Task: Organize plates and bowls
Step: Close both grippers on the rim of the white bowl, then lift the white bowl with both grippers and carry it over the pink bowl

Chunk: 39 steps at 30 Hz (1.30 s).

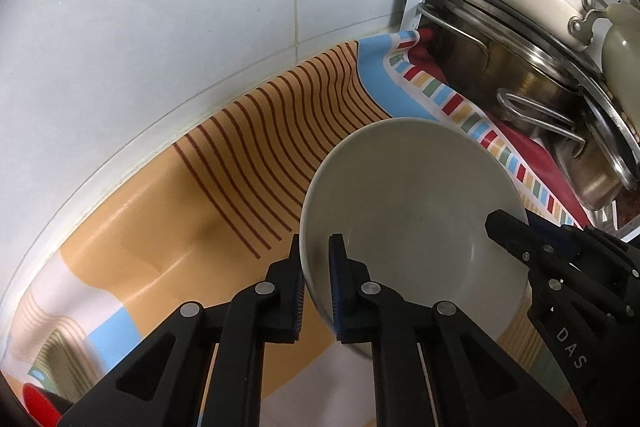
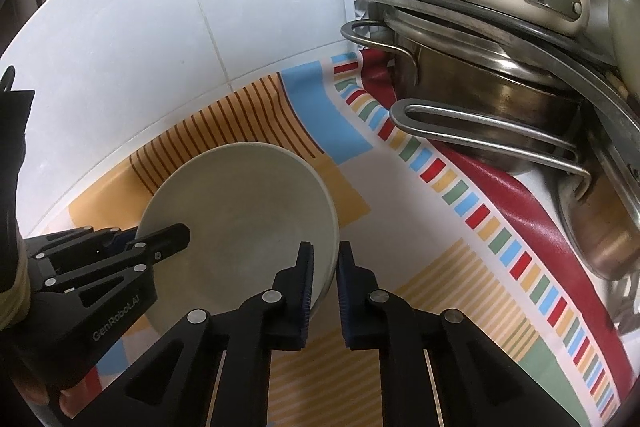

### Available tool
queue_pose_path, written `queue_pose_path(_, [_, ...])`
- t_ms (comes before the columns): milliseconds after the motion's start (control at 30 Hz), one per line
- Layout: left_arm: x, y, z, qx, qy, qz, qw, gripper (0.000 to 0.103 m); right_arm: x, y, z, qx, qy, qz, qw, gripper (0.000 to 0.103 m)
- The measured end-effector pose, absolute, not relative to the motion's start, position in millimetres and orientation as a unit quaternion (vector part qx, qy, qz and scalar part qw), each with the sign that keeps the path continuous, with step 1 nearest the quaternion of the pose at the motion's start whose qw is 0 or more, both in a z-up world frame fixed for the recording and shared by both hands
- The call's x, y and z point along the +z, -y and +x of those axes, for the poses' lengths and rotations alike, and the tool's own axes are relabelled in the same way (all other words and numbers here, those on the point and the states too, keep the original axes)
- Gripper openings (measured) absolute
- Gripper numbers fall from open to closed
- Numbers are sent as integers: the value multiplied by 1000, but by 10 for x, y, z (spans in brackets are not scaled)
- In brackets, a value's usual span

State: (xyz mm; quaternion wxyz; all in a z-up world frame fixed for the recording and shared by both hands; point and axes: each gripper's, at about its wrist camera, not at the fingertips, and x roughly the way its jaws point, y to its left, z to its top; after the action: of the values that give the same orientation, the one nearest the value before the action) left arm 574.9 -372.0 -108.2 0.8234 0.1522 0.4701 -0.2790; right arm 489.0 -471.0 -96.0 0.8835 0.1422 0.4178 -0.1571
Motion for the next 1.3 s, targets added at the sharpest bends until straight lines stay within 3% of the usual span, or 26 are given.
queue_pose_path(1300, [-20, 1879, 4091, -209, -436, 60, 873, 13, -9, 3344, 3476, -64, -384, 87, 917, 12])
